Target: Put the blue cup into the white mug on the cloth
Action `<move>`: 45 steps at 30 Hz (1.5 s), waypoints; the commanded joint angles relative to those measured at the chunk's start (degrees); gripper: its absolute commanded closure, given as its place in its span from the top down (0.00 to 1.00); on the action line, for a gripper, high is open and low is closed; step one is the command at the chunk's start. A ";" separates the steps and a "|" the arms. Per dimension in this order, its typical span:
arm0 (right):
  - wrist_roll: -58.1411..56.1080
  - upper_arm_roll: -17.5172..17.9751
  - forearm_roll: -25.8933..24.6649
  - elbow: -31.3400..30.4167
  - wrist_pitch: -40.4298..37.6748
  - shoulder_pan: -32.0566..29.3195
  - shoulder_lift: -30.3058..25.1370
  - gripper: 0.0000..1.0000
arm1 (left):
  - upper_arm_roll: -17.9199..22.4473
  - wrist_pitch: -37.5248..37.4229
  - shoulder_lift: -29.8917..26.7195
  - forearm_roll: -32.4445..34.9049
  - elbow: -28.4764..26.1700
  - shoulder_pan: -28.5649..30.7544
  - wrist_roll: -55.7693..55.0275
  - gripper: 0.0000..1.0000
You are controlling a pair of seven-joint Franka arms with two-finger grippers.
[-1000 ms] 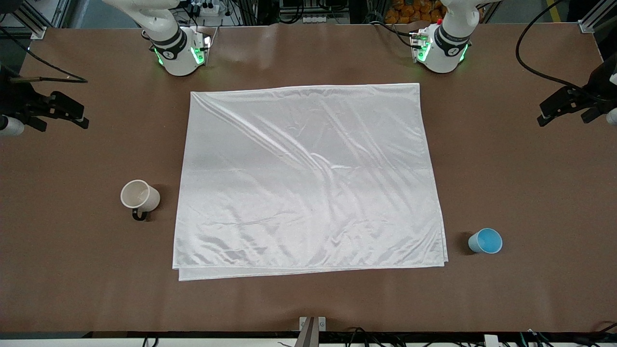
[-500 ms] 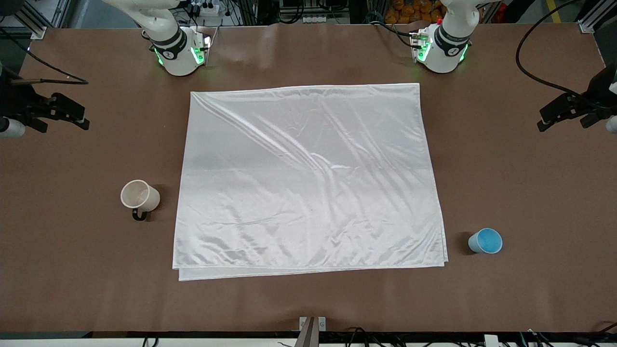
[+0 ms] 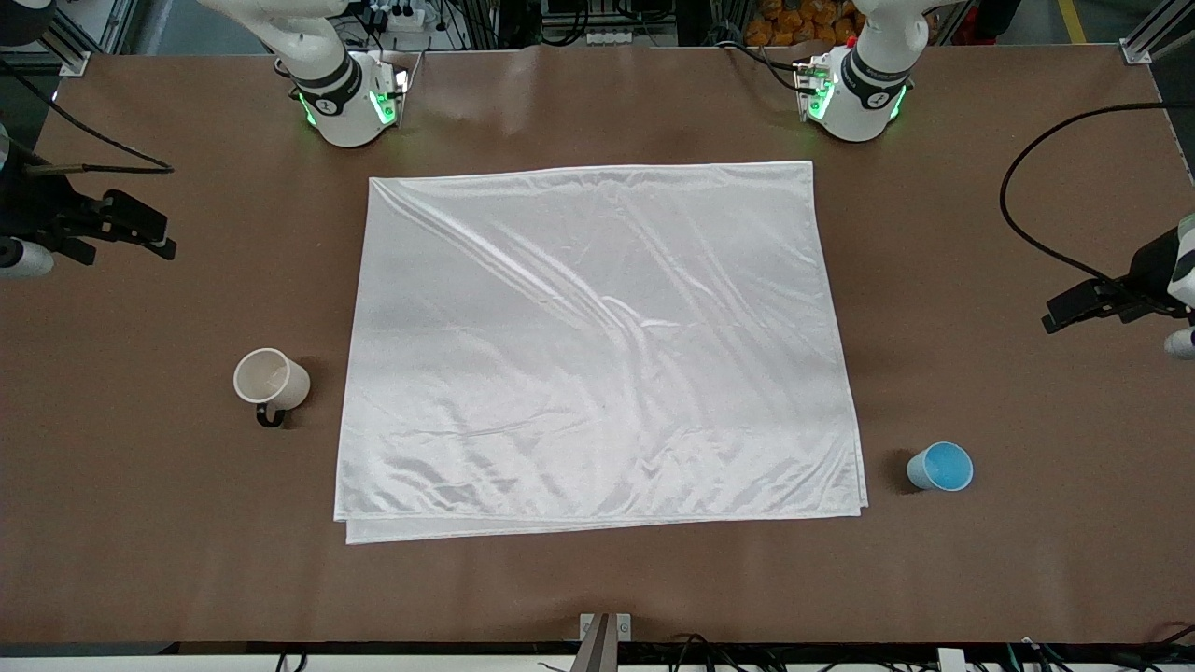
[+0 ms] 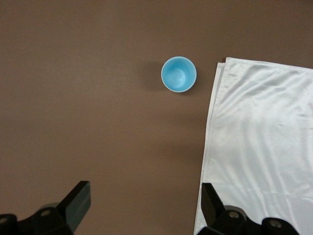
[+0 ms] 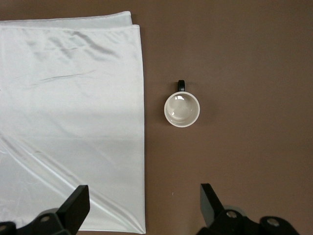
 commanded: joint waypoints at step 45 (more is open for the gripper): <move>-0.10 0.07 0.15 0.57 8.34 -3.02 14.49 1.00 | -0.22 25.66 28.05 7.23 3.77 0.42 -6.81 1.00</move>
